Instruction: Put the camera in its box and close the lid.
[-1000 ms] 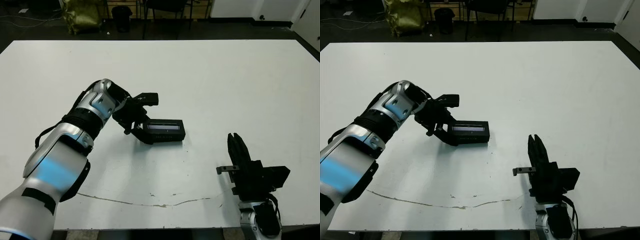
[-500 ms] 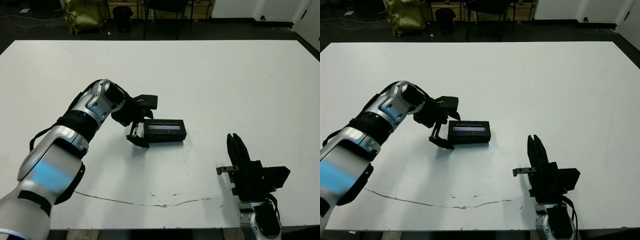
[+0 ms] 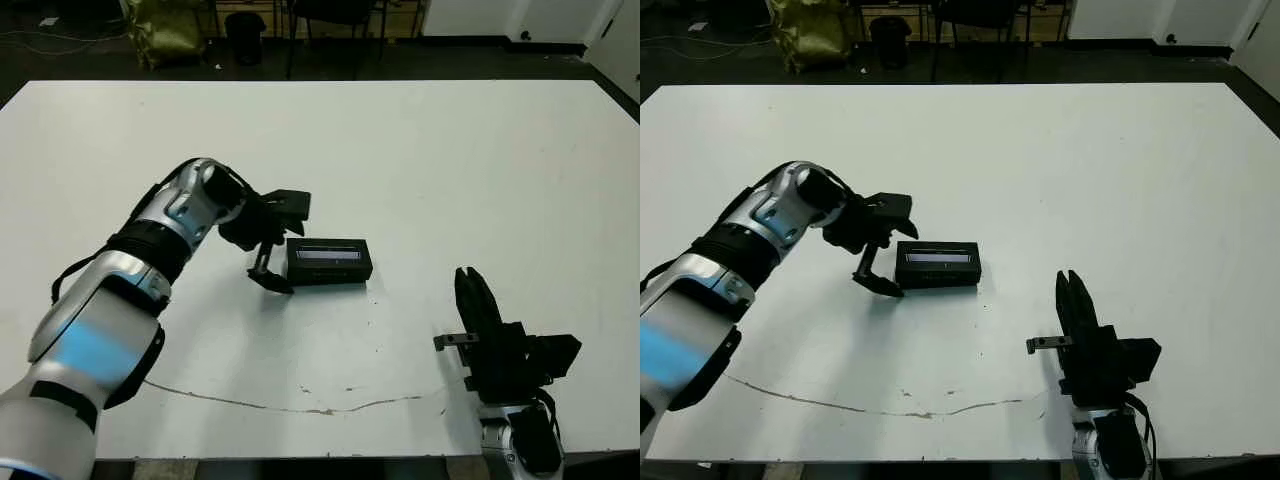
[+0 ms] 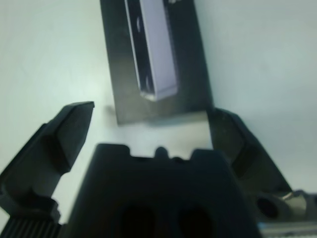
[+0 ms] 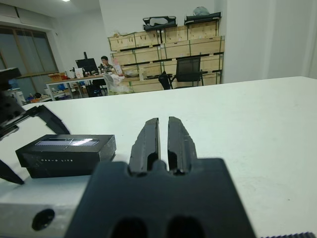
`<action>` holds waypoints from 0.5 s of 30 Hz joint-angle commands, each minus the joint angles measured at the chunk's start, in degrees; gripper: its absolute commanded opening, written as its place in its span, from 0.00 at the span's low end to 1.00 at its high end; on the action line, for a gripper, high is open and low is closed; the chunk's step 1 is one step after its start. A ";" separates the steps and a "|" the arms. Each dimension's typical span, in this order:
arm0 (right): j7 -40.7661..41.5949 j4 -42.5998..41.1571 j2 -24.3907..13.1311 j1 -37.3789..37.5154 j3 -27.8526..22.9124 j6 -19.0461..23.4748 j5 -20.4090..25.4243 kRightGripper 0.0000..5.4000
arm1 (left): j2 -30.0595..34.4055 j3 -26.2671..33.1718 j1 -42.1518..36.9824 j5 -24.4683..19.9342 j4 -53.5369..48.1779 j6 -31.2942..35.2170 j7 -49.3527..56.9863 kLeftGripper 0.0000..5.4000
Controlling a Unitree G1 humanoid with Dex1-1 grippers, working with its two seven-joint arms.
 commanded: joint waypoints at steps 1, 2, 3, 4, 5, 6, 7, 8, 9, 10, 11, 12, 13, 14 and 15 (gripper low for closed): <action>-0.14 0.41 -0.40 0.34 -0.09 1.08 0.06 0.00 | 2.15 -0.43 2.71 1.12 0.95 0.10 -1.97 1.00; -0.04 0.54 -0.44 0.28 -0.09 0.94 0.08 0.00 | 2.58 -0.45 2.92 1.17 0.74 -0.11 -2.48 1.00; -0.03 0.65 -0.44 0.24 -0.10 0.87 0.04 0.00 | 3.11 -0.63 3.02 1.22 0.62 0.38 -3.78 1.00; -0.03 0.70 -0.46 0.21 -0.11 0.80 -0.02 0.00 | 3.69 -0.75 3.21 1.18 0.39 0.38 -4.97 1.00; -0.11 0.61 -0.43 0.25 -0.09 0.88 -0.08 0.00 | 4.27 -0.84 3.50 1.15 0.05 -0.18 -5.86 1.00; -0.23 0.49 -0.38 0.29 -0.08 1.05 -0.09 0.00 | 4.96 -0.94 3.85 1.20 -0.40 -1.14 -6.56 1.00; -0.23 0.51 -0.38 0.28 -0.09 0.98 -0.11 0.00 | 5.74 -1.07 4.17 1.36 -0.94 -1.72 -7.23 1.00; -0.18 0.64 -0.38 0.24 -0.11 0.72 -0.15 0.00 | 6.58 -1.21 4.47 1.54 -1.43 -2.82 -7.86 1.00; -0.10 0.78 -0.44 0.19 -0.14 0.45 -0.23 0.00 | 7.29 -1.25 4.65 1.64 -1.67 -3.18 -8.52 1.00; -0.06 0.85 -0.51 0.17 -0.17 0.30 -0.34 0.00 | 7.89 -1.21 4.80 1.65 -1.76 -3.45 -9.03 1.00; -0.02 0.91 -0.58 0.14 -0.20 0.25 -0.39 0.00 | 8.58 -1.15 5.00 1.61 -1.85 -4.39 -9.42 1.00; 0.12 0.98 -0.63 0.09 -0.23 0.25 -0.24 0.00 | 9.35 -1.16 5.19 1.67 -2.03 -5.42 -9.65 1.00; 0.18 1.01 -0.62 0.07 -0.26 0.31 -0.07 0.00 | 10.40 -1.17 5.42 2.00 -2.53 -6.14 -9.35 1.00; 0.20 1.04 -0.60 0.06 -0.29 0.32 0.02 0.00 | 11.25 -1.15 5.56 2.26 -2.96 -6.48 -9.03 1.00; 0.26 1.08 -0.63 0.03 -0.32 0.24 0.06 0.00 | 12.43 -0.78 5.38 2.47 -3.52 -5.70 -8.58 1.00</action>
